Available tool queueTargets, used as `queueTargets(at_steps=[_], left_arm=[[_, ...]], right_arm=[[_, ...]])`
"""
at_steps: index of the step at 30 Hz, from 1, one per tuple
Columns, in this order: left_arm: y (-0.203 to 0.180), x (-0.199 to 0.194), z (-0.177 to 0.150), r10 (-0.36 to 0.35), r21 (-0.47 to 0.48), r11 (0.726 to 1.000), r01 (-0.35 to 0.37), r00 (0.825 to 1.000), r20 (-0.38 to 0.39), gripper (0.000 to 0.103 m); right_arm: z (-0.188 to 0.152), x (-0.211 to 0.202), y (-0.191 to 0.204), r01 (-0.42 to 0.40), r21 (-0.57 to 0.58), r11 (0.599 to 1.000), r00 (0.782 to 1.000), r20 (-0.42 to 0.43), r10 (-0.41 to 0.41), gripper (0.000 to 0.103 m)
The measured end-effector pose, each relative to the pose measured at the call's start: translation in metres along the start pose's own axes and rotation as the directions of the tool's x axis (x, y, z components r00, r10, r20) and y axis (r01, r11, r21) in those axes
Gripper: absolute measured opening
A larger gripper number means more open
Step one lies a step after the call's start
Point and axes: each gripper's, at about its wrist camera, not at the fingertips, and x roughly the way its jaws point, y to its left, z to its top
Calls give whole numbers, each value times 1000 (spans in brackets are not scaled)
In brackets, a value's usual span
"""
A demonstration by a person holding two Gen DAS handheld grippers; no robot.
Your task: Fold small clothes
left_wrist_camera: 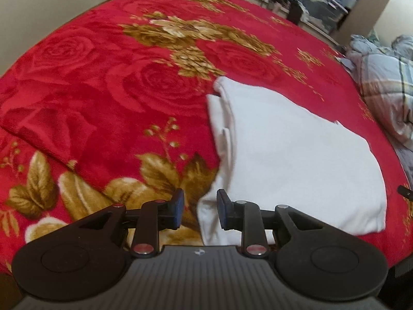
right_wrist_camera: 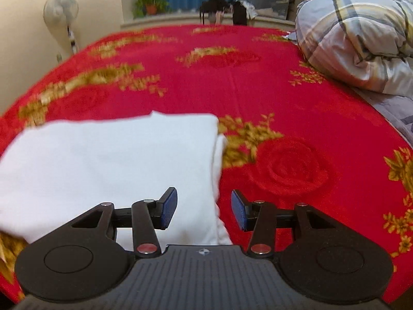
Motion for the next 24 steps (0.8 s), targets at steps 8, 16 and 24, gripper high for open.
queueTargets(at_steps=[8,16,24], left_arm=[[14,-29,24,89,-63,995,-80,984,152,30],[53,-68,41,89,-192,981,-38,959,267,30],[74,-85,45,59,-227,974,11,953,297,30]], right_arm=[[-16,-10,61,-127,-82,988,988,77,134,32],[-53,-26,178,-331,-264,906,929,76,362,24],[-89,-14,310,-414,-455,789,889,-14,458,25]])
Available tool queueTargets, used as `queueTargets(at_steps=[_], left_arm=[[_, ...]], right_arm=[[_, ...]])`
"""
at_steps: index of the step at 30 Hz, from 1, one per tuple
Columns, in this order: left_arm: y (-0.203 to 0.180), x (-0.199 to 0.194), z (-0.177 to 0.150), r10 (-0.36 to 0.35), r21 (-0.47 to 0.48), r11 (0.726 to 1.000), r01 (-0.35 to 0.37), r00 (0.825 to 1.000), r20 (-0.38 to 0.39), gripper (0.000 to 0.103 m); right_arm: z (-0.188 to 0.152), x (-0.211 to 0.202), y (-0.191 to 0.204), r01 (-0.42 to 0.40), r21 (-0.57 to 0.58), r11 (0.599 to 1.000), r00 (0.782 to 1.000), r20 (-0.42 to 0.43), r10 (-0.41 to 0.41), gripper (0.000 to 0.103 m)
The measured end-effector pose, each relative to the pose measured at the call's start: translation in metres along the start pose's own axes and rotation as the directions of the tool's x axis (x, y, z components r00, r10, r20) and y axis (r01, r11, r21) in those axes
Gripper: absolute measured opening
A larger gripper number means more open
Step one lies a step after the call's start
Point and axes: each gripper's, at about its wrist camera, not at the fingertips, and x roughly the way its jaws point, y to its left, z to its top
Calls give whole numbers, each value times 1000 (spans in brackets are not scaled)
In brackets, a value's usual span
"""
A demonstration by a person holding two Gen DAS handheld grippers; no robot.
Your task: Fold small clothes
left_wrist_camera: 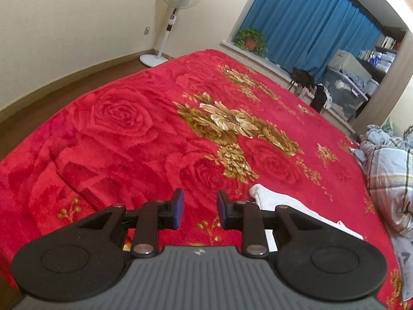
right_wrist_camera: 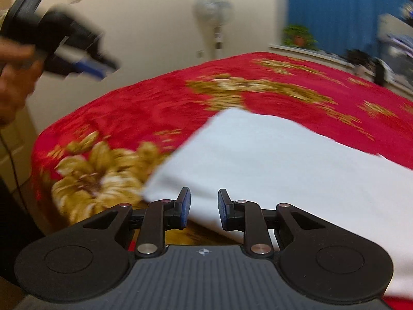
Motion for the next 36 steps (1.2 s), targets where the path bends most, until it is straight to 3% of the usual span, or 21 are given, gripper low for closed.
queueTargets(at_steps=[3,6,9,11,12,15,18,22,26,29,32,34,36], left_arm=[[3,-1,1,-4,-2,1000,4,1000,-2,30],[10,-2,3,-11,-9,1000,11,1000,-6,30],[17,-2,5,-17,-28,999,17,1000,-8,30],[19,-3,7,-21,-38,999,21,1000,-7,30],[19,-3,7,-24,-41,999,24,1000,-6,30],[18,-1,8,-33,-46,998,32,999,-8,30],[13,0,8,-42,-37,998,41,999,-14,30],[2,3,6,-51,-25,998,51,998,-21,30],[-12,8,2,-73,-12,997,72,997,-40,30],[-28,13,-3,-82,23,996,84,995,-52,30],[-45,19,-9,-91,51,994,94,993,-70,30],[-56,25,-13,-95,73,992,101,992,-82,30],[-68,30,-18,-98,96,990,107,991,-96,30]], right_arm=[[2,32,34,-2,-115,993,1000,-31,-1,27],[1,60,52,-18,-190,982,995,-96,-1,41],[1,74,63,1,-266,964,994,-102,-29,44],[4,76,63,-5,-272,962,994,-107,-25,41],[5,76,62,-1,-269,963,994,-107,-29,30],[9,72,54,-7,-245,970,994,-107,-20,12],[13,63,49,6,-234,972,997,-79,-26,8],[38,23,26,40,-133,990,999,40,-35,8],[66,-42,-47,82,162,983,979,172,-110,7],[59,-96,-120,137,400,906,944,225,-242,7],[24,-144,-191,247,605,757,886,175,-429,7],[-11,-164,-233,349,704,619,844,52,-534,7],[-48,-167,-271,465,748,473,818,-159,-552,8]])
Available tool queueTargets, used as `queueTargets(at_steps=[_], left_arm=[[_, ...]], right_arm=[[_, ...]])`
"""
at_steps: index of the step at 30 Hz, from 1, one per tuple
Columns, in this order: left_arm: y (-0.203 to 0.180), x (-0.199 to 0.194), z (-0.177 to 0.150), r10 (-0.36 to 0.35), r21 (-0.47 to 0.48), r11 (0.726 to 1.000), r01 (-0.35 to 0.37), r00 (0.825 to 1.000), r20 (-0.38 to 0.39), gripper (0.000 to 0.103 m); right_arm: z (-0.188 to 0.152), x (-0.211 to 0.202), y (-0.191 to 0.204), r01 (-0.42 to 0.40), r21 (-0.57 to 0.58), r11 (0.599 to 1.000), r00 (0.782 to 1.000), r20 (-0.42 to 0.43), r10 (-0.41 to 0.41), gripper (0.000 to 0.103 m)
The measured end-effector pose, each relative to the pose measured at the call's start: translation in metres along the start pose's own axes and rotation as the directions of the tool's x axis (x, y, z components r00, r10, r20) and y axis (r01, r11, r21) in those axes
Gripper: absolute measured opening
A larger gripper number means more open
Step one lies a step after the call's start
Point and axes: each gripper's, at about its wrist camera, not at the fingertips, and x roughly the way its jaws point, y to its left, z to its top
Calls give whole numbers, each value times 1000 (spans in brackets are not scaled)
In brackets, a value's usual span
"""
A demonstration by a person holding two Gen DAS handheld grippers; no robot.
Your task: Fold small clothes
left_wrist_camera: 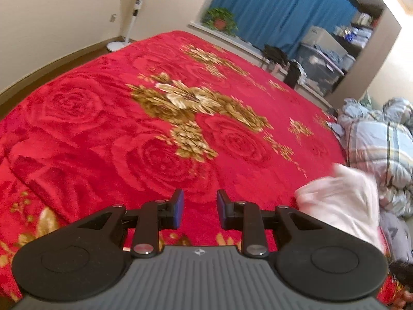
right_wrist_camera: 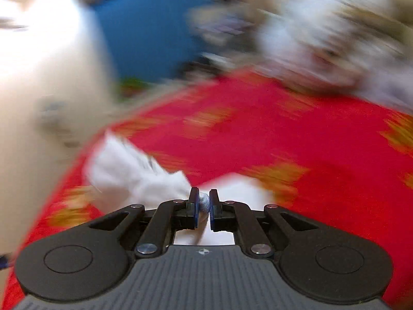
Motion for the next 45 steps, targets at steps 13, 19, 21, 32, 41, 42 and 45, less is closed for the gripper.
queueTargets(at_steps=[13,19,21,32,41,42,45], left_arm=[[-97,48,-57,-49,317,945,81,993,-108,35],[-173,78,-90,-148,269,942,200,969,-199,59],[-204,96,-107,-183,248,938,242,953,-240,65],[-242,155,-192,-170,163,952,258,891,-421,42],[-251,184,-126,-257,64,952,298,899,-354,78],[-250,197,-121,-285,2,952,306,887,-362,78],[-253,227,-120,-341,-100,939,329,857,-386,79]], right_arm=[[85,55,-56,-197,-138,971,971,-165,173,46],[87,140,-69,-222,-32,975,932,-299,203,51],[76,159,-70,-149,38,988,907,-392,152,52],[69,182,-70,-111,102,989,902,-407,143,4],[74,178,-73,-133,106,985,900,-404,165,66],[74,176,-73,-137,105,985,902,-399,168,72],[70,176,-72,-183,105,977,883,-419,211,72]])
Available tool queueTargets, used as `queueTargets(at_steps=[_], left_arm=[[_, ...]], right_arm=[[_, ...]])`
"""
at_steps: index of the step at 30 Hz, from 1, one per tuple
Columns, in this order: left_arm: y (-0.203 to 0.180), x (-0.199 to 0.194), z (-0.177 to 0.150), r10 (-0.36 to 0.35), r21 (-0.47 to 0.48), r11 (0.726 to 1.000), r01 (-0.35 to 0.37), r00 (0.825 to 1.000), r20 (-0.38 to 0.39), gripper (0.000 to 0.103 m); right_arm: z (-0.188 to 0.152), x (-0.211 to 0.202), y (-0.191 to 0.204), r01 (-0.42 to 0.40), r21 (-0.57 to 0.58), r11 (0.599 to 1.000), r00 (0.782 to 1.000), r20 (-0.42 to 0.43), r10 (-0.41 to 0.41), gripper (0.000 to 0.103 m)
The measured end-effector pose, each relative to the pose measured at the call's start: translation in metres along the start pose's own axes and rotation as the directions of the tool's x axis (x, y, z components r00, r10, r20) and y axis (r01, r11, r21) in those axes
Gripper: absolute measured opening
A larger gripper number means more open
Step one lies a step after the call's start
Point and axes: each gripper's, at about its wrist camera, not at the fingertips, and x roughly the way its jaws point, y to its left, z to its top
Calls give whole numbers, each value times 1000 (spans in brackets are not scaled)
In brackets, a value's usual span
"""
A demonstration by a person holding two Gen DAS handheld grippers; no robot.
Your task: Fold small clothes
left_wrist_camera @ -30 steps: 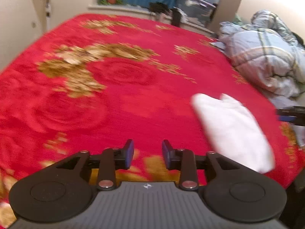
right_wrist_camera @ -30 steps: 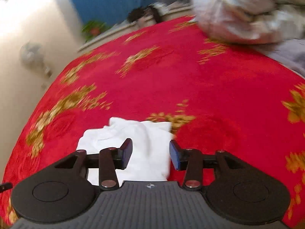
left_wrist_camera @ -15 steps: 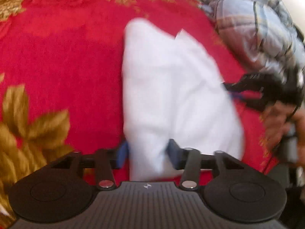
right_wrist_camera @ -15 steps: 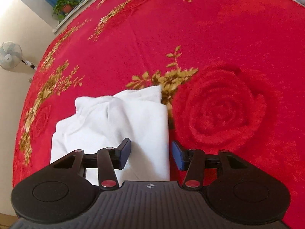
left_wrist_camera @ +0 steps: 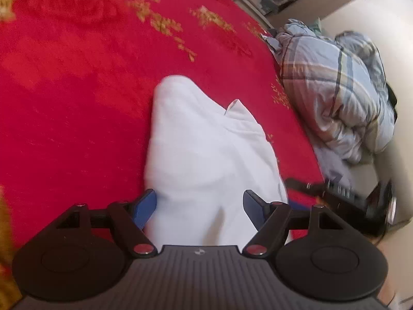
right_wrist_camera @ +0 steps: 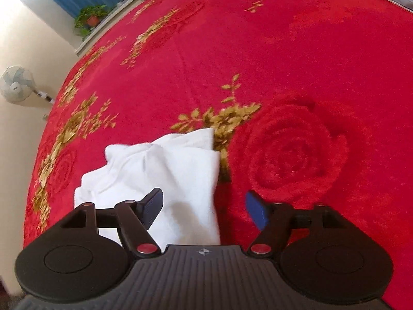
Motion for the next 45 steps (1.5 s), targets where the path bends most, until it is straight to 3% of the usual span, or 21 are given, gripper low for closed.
queueTargets(at_steps=[2,5,6,7,8,10,15,18,23,27,29,31,33,36,38,39,41,42,43,44,45], left_arm=[[-1,11,2,21,9,1000,-21,1000,7,79],[0,13,2,45,3,999,-45,998,35,74],[-1,11,2,71,7,997,-71,997,44,67],[-2,8,1,101,20,995,-102,994,48,49],[-3,3,-2,117,43,992,-119,992,49,40],[-9,-8,-4,112,87,989,-118,992,64,32],[-32,-47,6,84,183,977,-111,985,149,28],[-38,-83,21,97,236,961,-144,975,200,28],[-13,-146,44,151,267,939,-217,957,247,28],[30,-189,56,206,214,939,-268,940,272,29],[57,-202,58,222,160,950,-267,942,250,37],[78,-216,54,283,108,941,-320,923,262,36],[90,-234,46,279,108,941,-321,916,287,36],[103,-247,29,248,119,950,-290,926,283,39],[109,-239,17,236,127,953,-276,936,262,44],[111,-231,12,226,129,956,-263,944,242,45],[117,-213,3,206,121,966,-228,964,167,46],[121,-198,-4,231,129,962,-242,968,95,46],[122,-186,-7,302,161,938,-306,952,49,47],[122,-176,-11,381,213,901,-377,924,25,55],[125,-173,-14,404,237,887,-396,915,14,55]], right_arm=[[-5,7,0,-40,-8,999,997,-60,39,72],[-13,16,3,-5,-58,998,995,-95,-1,72],[-14,16,4,-2,-67,998,996,-92,-4,71],[-14,16,4,-6,-70,998,996,-89,-1,67],[-14,16,5,-19,-71,997,996,-85,13,60],[-14,13,9,-51,-63,997,996,-77,46,40],[-17,7,26,-75,-57,996,997,-30,73,23],[-17,5,43,-152,-41,988,988,-6,152,17],[-24,16,98,-285,-116,951,957,16,289,16],[-39,33,148,-369,-216,904,927,-18,374,16],[-49,41,171,-395,-264,880,916,-36,401,16],[-55,51,184,-366,-285,886,929,-62,364,26],[-58,65,187,-287,-303,909,958,-89,273,29],[-59,71,182,-227,-302,926,973,-102,205,29],[-61,66,177,-242,-287,927,970,-104,221,35],[-61,64,176,-256,-282,925,966,-110,234,43],[-67,61,173,-289,-280,916,955,-149,256,47],[-71,64,172,-299,-286,910,950,-183,255,47],[-76,67,172,-297,-307,904,946,-225,234,47],[-82,72,170,-279,-337,900,947,-255,198,47],[-88,75,169,-251,-373,893,950,-273,153,47]])
